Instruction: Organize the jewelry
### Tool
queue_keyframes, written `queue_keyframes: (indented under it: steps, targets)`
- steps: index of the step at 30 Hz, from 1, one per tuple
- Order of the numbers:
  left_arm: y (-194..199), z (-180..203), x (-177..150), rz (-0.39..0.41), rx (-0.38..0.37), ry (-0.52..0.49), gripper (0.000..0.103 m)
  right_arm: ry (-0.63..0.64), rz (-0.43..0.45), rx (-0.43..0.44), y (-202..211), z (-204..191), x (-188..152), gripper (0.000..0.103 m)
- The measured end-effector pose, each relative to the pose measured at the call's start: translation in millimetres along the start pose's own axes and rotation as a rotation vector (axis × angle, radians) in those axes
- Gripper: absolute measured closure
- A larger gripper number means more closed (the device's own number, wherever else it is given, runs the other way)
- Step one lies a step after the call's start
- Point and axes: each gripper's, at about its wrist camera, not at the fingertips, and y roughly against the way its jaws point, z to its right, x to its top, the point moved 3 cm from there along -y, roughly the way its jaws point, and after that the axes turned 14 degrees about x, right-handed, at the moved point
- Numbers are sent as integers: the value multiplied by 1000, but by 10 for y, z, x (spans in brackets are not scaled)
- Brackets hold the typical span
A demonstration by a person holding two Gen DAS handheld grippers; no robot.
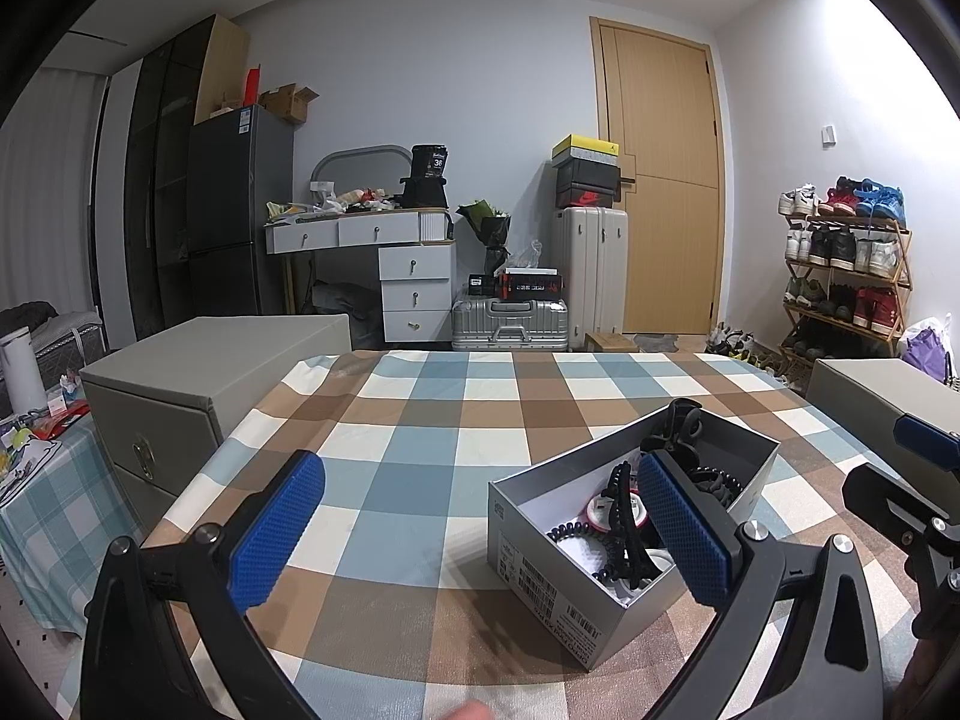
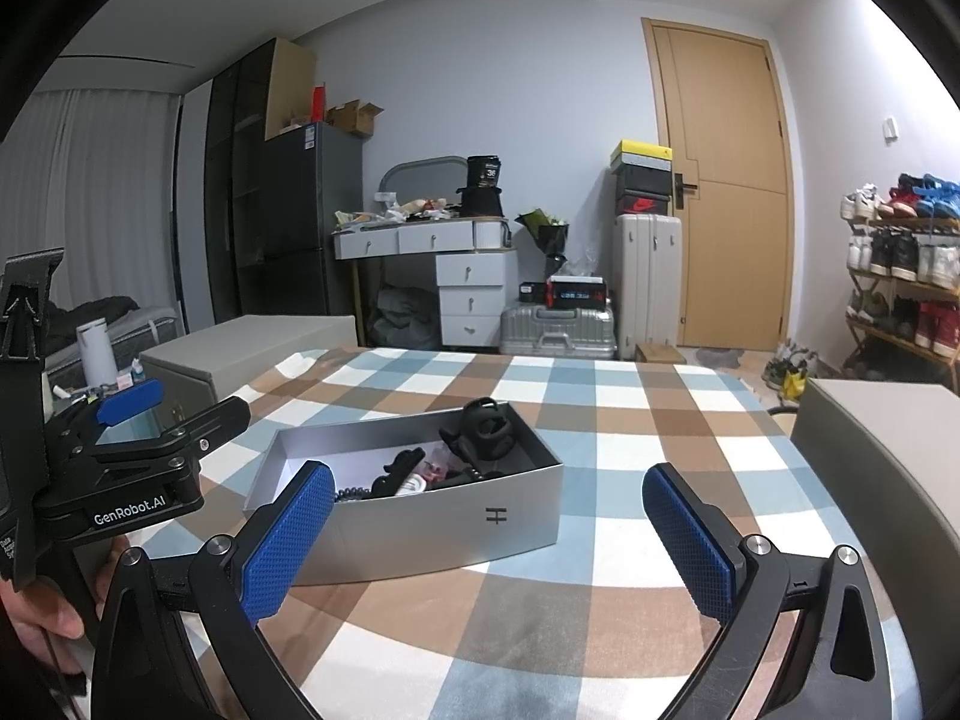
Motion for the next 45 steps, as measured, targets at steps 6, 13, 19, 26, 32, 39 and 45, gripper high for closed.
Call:
queue_keyframes:
  steps: [6,13,19,26,32,39,45]
  targets:
    - [-7,-6,-1,-1,1,0,1,0,0,0,1,2,-2,0]
    - [-5,-5,-2,0,1,0,1,0,0,0,0,1,-2,0]
    - [-2,-4,2,0,-4,-1,1,0,0,0,1,1,-3,0]
    - [-3,-2,1,-1,-2,-1,1,0,0,0,1,2,-4,0]
    - [-2,-3,0,-1,-2,0,1,0,0,0,1,0,-4,0]
    - [-9,30,2,-2,-12,-8,1,0,0,0,0,2,-5,0]
    - [-17,39,3,-3,-10,-6,1,0,1,0,1,2,-6,0]
